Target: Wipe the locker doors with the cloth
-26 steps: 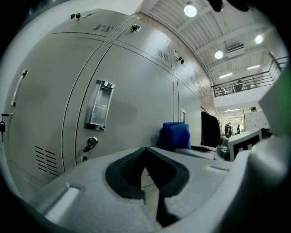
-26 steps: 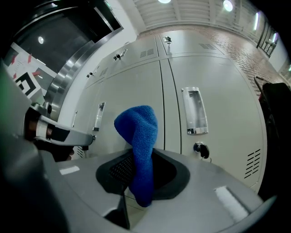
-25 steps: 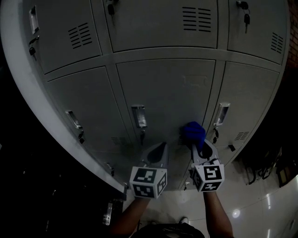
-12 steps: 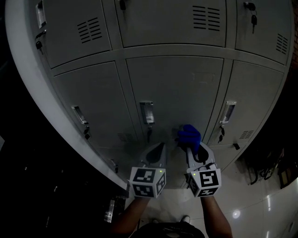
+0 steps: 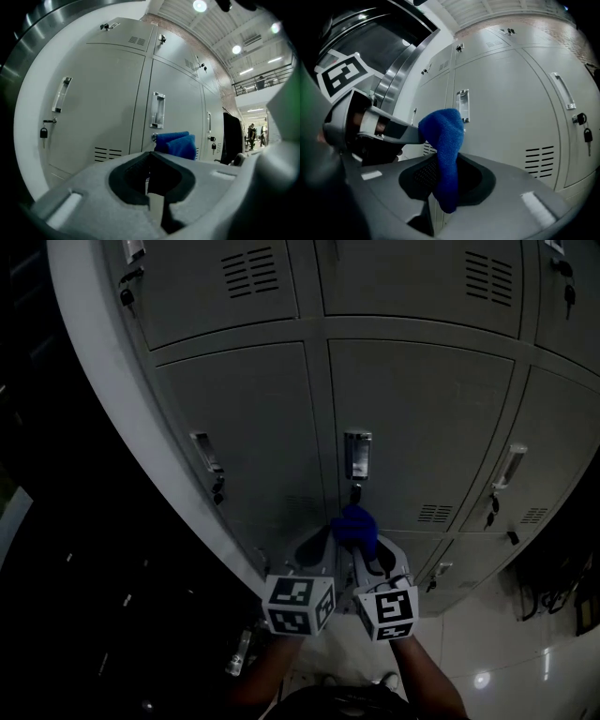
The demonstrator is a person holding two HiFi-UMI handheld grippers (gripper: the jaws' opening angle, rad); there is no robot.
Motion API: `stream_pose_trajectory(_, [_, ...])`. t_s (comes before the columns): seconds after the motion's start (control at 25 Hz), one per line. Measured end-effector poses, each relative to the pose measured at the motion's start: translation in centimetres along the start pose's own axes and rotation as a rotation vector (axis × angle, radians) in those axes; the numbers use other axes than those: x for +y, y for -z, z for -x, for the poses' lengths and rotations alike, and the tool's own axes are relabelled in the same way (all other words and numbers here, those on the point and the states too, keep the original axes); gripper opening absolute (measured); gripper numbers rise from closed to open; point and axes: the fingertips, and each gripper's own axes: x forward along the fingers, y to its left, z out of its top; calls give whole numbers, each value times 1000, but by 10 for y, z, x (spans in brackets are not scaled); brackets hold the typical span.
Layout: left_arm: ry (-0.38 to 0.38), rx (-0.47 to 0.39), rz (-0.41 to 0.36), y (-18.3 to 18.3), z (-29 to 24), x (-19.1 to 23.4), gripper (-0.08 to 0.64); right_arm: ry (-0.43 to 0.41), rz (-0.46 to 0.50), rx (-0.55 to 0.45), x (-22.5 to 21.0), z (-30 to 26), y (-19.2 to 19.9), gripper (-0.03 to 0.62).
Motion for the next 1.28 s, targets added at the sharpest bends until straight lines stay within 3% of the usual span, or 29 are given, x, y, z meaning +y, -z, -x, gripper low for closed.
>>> stream_pose_trajectory(0.2, [-19, 12, 0, 4, 11, 21, 3, 0, -8, 16, 14, -23, 9, 78])
stream_pose_trajectory(0.48, [6, 16, 1, 6, 7, 18, 3, 40, -10, 47, -1, -28, 22, 78])
stream_pose_trajectory(1.28, [141, 50, -15, 16, -46, -86, 3, 236, -23, 72, -132, 47, 32, 79])
